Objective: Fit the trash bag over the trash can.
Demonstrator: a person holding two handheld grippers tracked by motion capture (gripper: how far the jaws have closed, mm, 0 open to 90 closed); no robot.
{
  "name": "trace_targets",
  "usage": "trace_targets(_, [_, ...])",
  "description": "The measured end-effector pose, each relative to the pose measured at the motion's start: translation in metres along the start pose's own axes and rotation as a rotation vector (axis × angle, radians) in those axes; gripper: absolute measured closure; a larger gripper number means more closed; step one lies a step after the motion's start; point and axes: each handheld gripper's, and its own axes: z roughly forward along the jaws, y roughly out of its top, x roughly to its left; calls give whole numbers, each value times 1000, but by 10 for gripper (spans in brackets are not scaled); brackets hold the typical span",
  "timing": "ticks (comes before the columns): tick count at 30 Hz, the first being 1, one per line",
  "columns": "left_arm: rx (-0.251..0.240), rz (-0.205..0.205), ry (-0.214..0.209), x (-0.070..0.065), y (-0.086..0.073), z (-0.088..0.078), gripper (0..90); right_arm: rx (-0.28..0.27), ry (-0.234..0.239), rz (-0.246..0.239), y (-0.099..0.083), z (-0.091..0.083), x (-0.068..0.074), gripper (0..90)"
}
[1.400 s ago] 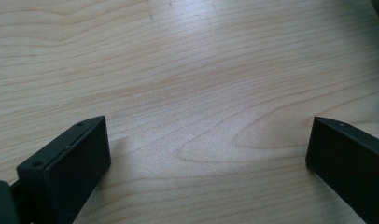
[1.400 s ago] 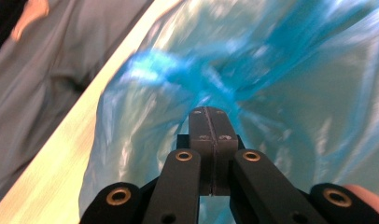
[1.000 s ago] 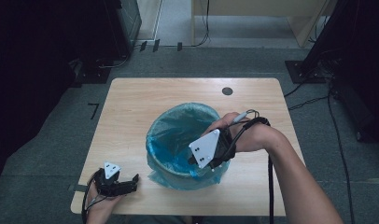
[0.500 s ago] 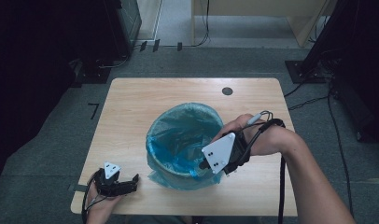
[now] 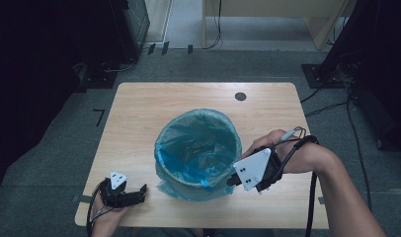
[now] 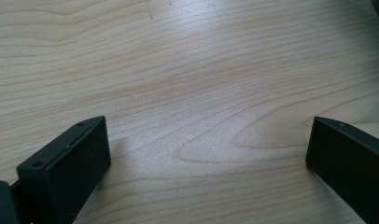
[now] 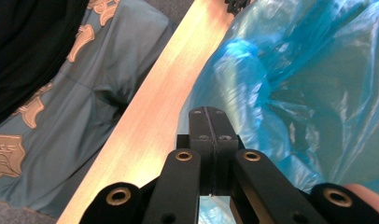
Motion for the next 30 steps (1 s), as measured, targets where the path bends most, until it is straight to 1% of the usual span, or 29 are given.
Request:
trace_targets(3, [0, 0, 0, 0, 0, 0, 0, 0, -3, 13, -7, 1, 5, 890])
trace_targets(7, [0, 0, 0, 0, 0, 0, 0, 20, 15, 21, -18, 9, 15, 777])
trace_targets(9, [2, 2, 0, 0, 0, 0, 0, 22, 22, 42, -22, 12, 19, 696])
trace_targets(10, [-1, 0, 0, 0, 0, 0, 0, 22, 16, 54, -25, 14, 21, 651])
trace_targets(12, [-1, 0, 0, 0, 0, 0, 0, 11, -6, 106, -30, 16, 26, 543])
trace_targets(13, [-1, 0, 0, 0, 0, 0, 0, 8, -25, 144, -32, 17, 28, 513])
trace_targets(14, [-1, 0, 1, 0, 0, 0, 0, 2, -36, 171, -35, 17, 30, 489])
trace_targets(16, [-1, -1, 1, 0, 0, 0, 0, -20, -57, 212, -39, 19, 36, 426])
trace_targets(17, [-2, 0, 0, 0, 0, 0, 0, -27, -54, 228, -41, 20, 39, 388])
trace_targets(18, [-2, -2, 1, 0, 0, 0, 0, -36, -53, 237, -43, 21, 41, 370])
trace_targets(19, [-1, 0, 1, 0, 0, 0, 0, -39, -58, 260, -45, 22, 43, 341])
trace_targets(20, [-1, 0, 1, 0, 0, 0, 0, -41, -66, 295, -47, 24, 44, 308])
trace_targets(22, [-1, 0, 1, 0, 0, 0, 0, -46, -80, 349, -51, 26, 45, 250])
trace_targets(23, [-1, 0, 0, 0, 0, 0, 0, -53, -95, 374, -54, 27, 46, 213])
trace_targets(25, [-1, -1, 0, 0, 0, 0, 0, -62, -124, 450, -59, 29, 47, 145])
trace_targets(27, [-1, 0, 0, 0, 0, 0, 0, -58, -141, 498, -64, 32, 48, 126])
trace_targets(29, [-2, -1, 0, 0, 0, 0, 0, -59, -156, 536, -67, 35, 48, 54])
trace_targets(30, [-2, 0, 0, 0, 0, 0, 0, -63, -171, 570, -70, 38, 49, 21])
